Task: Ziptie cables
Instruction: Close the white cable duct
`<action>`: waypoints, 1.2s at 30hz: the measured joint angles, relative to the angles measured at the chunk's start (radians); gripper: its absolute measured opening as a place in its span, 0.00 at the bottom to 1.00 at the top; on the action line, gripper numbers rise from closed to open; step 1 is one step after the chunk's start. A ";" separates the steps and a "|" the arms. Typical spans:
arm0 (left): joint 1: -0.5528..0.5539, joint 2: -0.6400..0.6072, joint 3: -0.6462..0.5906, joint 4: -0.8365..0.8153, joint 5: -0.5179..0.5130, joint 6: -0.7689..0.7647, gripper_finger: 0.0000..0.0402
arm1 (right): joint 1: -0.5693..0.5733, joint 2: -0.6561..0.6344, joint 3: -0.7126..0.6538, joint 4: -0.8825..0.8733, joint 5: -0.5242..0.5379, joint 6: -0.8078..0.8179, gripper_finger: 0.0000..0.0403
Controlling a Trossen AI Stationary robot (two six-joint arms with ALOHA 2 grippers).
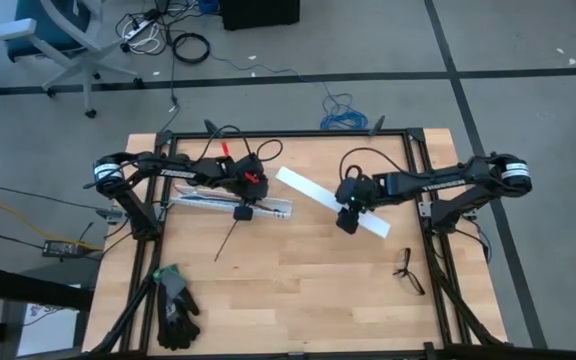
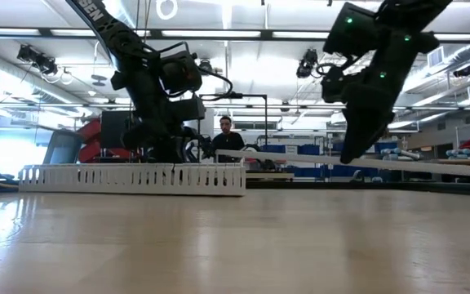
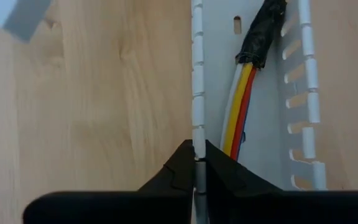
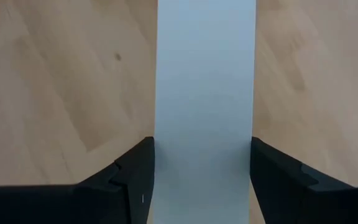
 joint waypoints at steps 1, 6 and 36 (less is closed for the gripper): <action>0.000 0.001 0.000 0.002 -0.005 0.003 0.08 | 0.008 -0.005 -0.007 0.000 0.005 0.014 0.54; 0.001 0.005 -0.005 -0.015 -0.020 0.004 0.17 | 0.048 -0.014 -0.016 0.004 0.014 0.026 0.53; -0.001 0.001 0.176 -0.076 0.199 -0.027 0.29 | 0.232 -0.020 -0.015 -0.097 0.146 0.233 0.54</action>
